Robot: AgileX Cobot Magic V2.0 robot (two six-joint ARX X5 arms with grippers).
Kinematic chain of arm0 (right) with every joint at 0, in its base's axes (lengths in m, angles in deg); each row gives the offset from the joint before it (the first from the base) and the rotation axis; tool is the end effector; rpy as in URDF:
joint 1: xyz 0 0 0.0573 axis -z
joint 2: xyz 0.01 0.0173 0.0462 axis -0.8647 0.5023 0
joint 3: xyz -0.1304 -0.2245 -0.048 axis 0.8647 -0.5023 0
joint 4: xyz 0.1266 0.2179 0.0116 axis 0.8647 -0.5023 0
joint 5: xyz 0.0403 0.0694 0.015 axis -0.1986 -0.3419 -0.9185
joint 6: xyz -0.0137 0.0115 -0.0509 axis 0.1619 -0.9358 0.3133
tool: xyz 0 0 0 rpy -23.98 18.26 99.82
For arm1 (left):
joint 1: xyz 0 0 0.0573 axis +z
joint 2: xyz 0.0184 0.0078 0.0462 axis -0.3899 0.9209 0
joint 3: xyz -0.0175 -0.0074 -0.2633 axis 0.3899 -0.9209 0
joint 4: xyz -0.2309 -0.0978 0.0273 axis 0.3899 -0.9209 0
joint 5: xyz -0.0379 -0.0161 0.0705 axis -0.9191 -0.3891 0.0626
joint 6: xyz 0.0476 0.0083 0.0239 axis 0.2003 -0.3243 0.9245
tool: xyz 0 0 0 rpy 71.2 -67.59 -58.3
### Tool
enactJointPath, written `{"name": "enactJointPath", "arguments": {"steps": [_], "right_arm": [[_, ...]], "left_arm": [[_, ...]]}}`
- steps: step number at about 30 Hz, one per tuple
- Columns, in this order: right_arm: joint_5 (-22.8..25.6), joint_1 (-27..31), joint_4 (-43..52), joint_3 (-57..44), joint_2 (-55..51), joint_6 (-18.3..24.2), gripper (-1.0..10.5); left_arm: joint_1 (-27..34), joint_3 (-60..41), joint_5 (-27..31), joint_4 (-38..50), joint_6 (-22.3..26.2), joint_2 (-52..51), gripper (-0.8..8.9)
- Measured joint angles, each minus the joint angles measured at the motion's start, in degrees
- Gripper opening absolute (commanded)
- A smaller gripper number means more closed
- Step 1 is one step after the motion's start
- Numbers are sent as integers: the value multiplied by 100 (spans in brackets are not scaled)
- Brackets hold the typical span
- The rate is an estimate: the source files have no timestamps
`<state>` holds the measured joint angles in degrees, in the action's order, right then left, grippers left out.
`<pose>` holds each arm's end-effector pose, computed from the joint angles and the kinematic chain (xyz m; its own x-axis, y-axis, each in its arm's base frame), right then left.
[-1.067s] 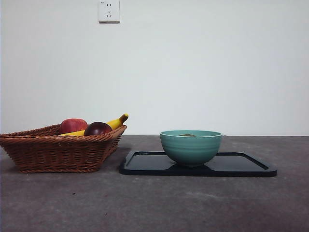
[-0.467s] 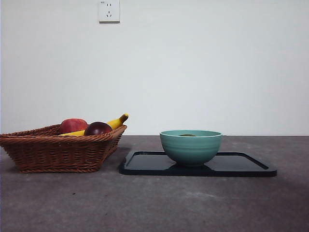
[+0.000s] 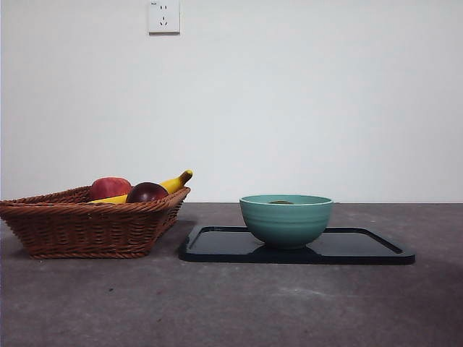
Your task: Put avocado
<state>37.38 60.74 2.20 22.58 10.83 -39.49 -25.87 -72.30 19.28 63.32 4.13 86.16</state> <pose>0.0957 -0.0014 0.1521 0.9867 -0.0116 -0.1623 0.0141 0.9998 0.0143 0.0946 -0.0064 0.1569 0.9834 -0.1001 -0.1516 0.0859 0.9915 -0.0974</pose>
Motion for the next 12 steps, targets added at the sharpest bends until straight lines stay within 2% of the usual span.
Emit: {"name": "enactJointPath", "arguments": {"steps": [12], "right_arm": [[33, 31, 31, -2, 0, 57, 35]], "left_arm": [[0, 0, 0, 0, 0, 0, 61]]}}
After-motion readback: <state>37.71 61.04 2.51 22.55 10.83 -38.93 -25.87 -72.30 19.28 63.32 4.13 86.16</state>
